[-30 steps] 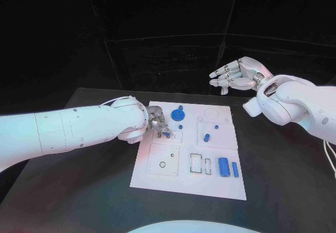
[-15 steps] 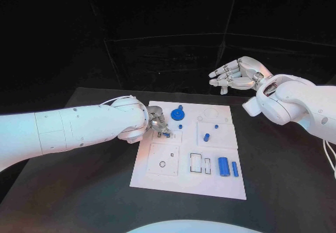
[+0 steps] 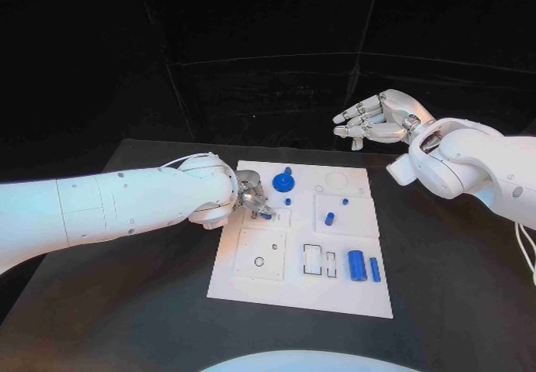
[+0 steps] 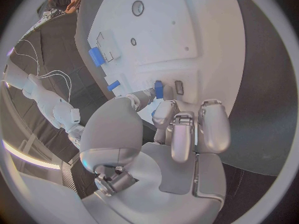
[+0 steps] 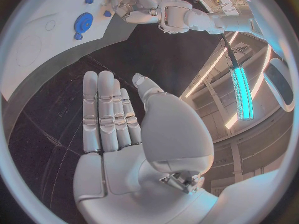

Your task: Assemble the parts on the task board

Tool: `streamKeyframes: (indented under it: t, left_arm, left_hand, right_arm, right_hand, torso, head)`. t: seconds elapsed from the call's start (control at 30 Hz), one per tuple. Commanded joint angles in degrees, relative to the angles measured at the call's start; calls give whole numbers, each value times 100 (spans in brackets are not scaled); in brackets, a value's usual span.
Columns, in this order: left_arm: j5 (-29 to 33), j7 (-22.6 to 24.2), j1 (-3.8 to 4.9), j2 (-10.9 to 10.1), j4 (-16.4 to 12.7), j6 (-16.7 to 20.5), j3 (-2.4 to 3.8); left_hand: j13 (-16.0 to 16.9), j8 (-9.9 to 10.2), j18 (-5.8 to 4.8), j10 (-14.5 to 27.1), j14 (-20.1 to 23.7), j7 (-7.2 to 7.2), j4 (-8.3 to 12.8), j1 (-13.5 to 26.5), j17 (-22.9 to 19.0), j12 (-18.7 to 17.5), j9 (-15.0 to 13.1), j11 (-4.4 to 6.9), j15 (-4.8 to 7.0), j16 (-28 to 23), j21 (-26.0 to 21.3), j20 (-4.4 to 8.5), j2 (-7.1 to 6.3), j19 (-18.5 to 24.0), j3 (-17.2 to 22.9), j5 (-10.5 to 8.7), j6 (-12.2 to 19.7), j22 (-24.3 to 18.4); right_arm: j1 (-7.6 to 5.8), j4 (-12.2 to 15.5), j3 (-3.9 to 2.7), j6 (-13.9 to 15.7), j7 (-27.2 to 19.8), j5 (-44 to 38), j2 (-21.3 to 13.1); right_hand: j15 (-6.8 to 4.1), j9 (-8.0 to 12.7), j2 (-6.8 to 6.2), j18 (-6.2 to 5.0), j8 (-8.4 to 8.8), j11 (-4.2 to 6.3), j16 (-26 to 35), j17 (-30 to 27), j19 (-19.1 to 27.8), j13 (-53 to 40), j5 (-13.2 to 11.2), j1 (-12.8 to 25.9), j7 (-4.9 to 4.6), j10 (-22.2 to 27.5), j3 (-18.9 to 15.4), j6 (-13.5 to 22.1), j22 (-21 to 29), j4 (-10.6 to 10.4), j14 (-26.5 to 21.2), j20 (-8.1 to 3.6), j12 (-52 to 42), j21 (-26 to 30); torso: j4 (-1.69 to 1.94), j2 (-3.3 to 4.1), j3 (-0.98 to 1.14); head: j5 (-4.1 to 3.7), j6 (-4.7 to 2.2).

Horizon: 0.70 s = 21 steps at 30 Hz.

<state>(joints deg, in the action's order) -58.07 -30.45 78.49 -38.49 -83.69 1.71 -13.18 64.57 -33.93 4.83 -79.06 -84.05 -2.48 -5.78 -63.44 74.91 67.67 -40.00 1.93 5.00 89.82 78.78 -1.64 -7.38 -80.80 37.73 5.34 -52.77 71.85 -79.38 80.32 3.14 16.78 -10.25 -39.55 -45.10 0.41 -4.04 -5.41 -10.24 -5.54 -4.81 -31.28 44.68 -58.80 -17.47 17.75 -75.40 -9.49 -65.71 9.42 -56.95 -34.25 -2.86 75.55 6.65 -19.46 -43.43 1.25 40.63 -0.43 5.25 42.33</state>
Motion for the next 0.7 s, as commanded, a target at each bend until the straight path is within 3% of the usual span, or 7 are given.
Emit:
streamKeyframes:
  t: [0.03,0.47,0.7]
  left_arm:
    - [-39,-67,-9,2,-12,-132,-9]
    - [-30,-31,-8,27,14,-153,-8]
    - [-20,-23,-4,57,48,-150,-6]
  left_hand:
    - [4,-32,-77,-34,-595,19,793,-8,1509,17,7,-7,-10,18,31,7,-47,-35,762,33,-18,8]
    - [-57,-45,-78,-27,-595,43,767,53,1509,-29,8,11,3,18,36,16,-42,-42,743,31,-79,19]
    - [29,-67,-90,-99,-595,105,525,381,1509,67,25,55,36,18,64,45,-35,-73,429,5,-247,79]
  right_arm:
    - [-10,2,-4,-35,-30,-10,5]
    - [-10,-4,-4,-33,-5,-10,11]
    - [-10,-12,-4,-34,19,-28,21]
  right_hand:
    - [19,0,14,-17,-17,0,23,-5,41,5,19,23,-4,30,2,49,-7,-31,30,16,2,18]
    - [20,0,18,-17,-17,-1,24,-10,42,9,24,20,-5,33,4,51,-7,-33,29,17,2,21]
    - [15,-2,18,-21,-20,5,27,-35,43,23,30,-68,-4,41,37,58,-9,9,27,17,0,28]
  torso:
    - [0,0,1]
    - [3,3,-3]
    - [0,-1,4]
  head:
    - [1,3]
    - [20,-1]
    - [24,12]
